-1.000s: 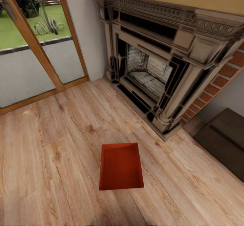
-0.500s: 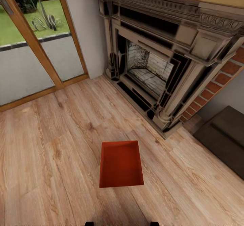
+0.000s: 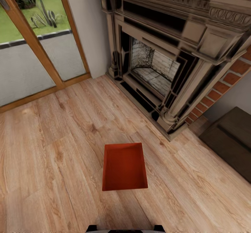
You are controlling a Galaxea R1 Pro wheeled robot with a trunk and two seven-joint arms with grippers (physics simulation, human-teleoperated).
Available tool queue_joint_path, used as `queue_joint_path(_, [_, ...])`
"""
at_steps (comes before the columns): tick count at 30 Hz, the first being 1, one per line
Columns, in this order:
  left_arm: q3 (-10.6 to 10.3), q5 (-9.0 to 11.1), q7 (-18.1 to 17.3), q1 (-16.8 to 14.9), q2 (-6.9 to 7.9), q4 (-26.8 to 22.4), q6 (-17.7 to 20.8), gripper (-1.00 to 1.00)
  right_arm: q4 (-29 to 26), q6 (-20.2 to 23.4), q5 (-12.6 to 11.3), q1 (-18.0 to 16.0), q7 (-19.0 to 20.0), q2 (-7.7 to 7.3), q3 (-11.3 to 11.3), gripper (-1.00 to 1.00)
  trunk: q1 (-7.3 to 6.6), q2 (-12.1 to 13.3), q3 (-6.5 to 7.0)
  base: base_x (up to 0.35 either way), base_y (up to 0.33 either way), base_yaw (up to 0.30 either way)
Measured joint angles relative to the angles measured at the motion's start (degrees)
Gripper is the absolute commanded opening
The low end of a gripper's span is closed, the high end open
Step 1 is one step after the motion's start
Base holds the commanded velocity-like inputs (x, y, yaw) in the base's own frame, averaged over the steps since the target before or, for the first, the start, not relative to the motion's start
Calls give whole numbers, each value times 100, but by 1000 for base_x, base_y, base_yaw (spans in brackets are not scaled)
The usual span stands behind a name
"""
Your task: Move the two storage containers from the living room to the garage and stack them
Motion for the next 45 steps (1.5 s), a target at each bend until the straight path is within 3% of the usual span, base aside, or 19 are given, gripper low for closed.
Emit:
queue_joint_path(36, [11, -24, 0, 0, 8, -6, 0, 100, -10, 2, 9, 1, 14, -24, -9, 100, 0, 0, -43, 0, 0, 0])
queue_joint_path(41, [11, -33, 0, 0, 117, -76, 7, 100, -127, 12, 12, 10, -11, -52, -34, 100, 0, 0, -43, 0, 0, 0])
queue_joint_path(45, [11, -37, 17, -7, 325, -405, 45, 100, -510, 417, 3, 5, -118, -82, -51, 100, 0, 0, -43, 0, 0, 0])
